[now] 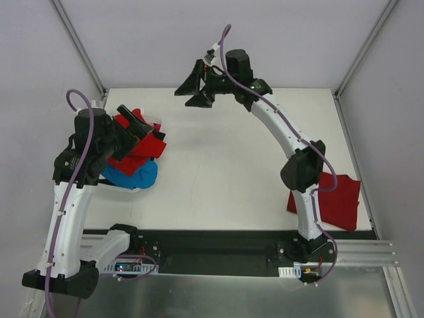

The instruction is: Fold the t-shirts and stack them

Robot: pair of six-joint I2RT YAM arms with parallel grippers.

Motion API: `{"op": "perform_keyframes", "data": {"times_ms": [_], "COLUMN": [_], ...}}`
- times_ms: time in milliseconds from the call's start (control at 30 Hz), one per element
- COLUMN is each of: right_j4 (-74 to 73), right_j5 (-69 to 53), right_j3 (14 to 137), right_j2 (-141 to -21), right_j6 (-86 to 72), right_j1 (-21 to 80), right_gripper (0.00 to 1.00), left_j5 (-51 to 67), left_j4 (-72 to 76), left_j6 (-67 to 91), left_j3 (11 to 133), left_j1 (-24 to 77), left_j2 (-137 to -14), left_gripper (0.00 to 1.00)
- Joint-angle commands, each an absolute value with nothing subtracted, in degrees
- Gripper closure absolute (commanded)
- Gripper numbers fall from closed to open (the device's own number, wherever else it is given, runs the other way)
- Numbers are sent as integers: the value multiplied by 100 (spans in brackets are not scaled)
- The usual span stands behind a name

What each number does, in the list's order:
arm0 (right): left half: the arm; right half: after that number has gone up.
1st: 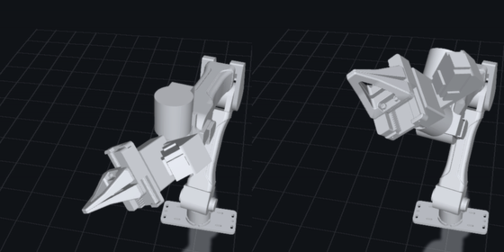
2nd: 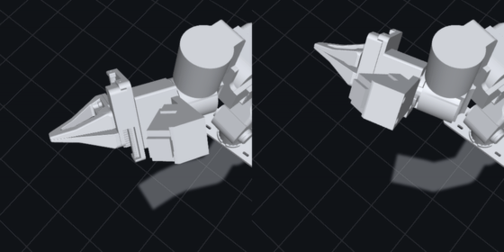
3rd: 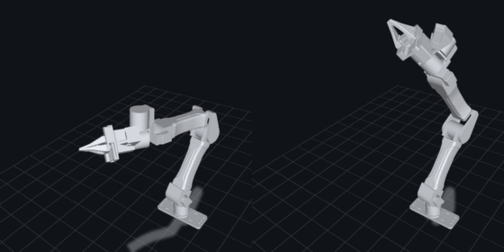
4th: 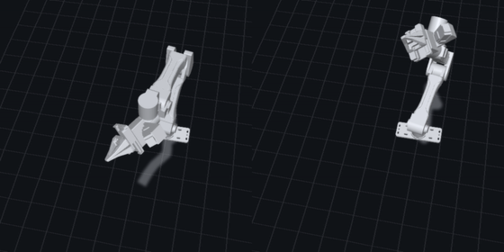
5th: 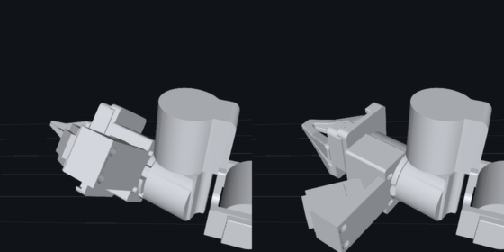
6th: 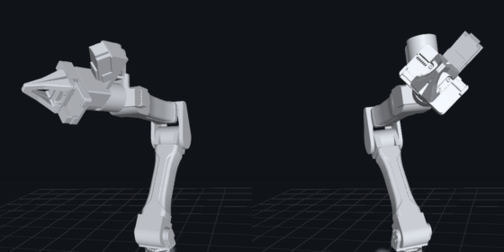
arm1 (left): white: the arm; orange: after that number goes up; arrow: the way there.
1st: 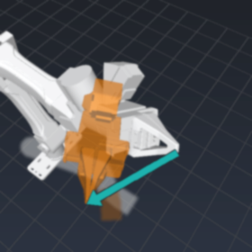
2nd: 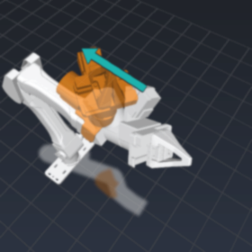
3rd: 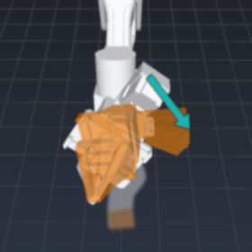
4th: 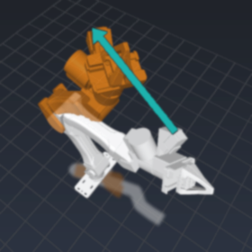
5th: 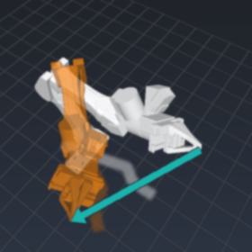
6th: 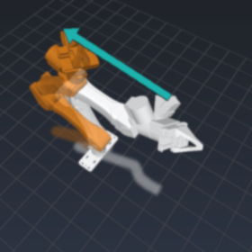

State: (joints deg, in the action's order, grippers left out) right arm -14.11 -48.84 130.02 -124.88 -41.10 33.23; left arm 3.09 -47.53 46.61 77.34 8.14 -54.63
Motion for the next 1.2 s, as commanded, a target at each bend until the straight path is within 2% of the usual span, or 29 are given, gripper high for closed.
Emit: {"op": "perform_keyframes", "data": {"times_ms": [0, 100, 267, 300, 367, 467, 500, 600, 700, 767, 800, 867, 900, 967, 1000, 1033, 1100, 1133, 1167], "right_j4": [-5394, -5853, -5634, -5695, -6236, -6311, -6319, -5829, -5440, -5257, -5238, -5012, -4818, -4091, -3861, -3658, -3682, -4031, -4226], "right_j5": [-2224, -1139, -1194, -1387, -908, 1172, 2265, 3397, 4960, 5201, 5690, 5722, 4999, 4074, 3721, 3779, 3946, 3946, 4025], "right_j3": [13684, 13580, 12473, 12402, 12707, 12841, 12719, 12245, 11804, 11567, 11418, 10763, 10497, 9804, 9661, 9607, 9990, 10228, 10457], "right_j2": [-11488, -11207, -10767, -10819, -10959, -10785, -10601, -10249, -9915, -9616, -9485, -8855, -8633, -8002, -7859, -7805, -8022, -8172, -8383], "right_j6": [-336, 237, -321, -473, -406, 570, 606, 931, 520, 528, 266, -200, -150, -36, 139, 306, 779, 913, 992], "right_j1": [3366, 3366, 3033, 2841, 2821, 3207, 3321, 3384, 3358, 3357, 3357, 3288, 3096, 2849, 2830, 2917, 3224, 3321, 3427], "right_gripper": [4, 4, 4, 4, 4, 4, 4, 4, 4, 3, 2, 3, 1, 12, 10, 2, 4, 4, 4], "left_j5": [501, 501, 729, 764, 861, 984, 1010, 958, 862, 818, 791, 782, 817, 809, 774, 608, 266, -267, -490], "left_j4": [-4614, -4606, -4605, -4614, -4614, -4614, -4614, -4614, -4614, -4614, -4623, -4640, -4675, -4728, -4755, -4842, -5026, -5262, -5378], "left_j6": [4474, 4578, 4544, 4483, 4447, 4412, 4438, 4552, 4544, 4509, 4457, 4412, 4343, 4281, 4228, 4219, 4236, 4254, 4245], "left_j3": [7796, 7796, 8120, 8269, 8393, 8578, 8622, 8596, 8587, 8604, 8631, 8701, 8823, 9008, 9070, 9123, 9316, 9386, 9456], "left_j1": [773, 773, 773, 773, 773, 773, 773, 773, 773, 765, 773, 773, 773, 773, 773, 773, 773, 773, 782], "left_j2": [-5502, -5607, -6089, -6160, -6371, -6582, -6627, -6680, -6680, -6680, -6688, -6758, -6794, -6899, -6926, -6952, -6970, -6961, -6961], "left_gripper": [1, 1, 1, 1, 1, 1, 1, 1, 1, 1, 1, 1, 1, 2, 2, 6, 12, 13, 12]}}
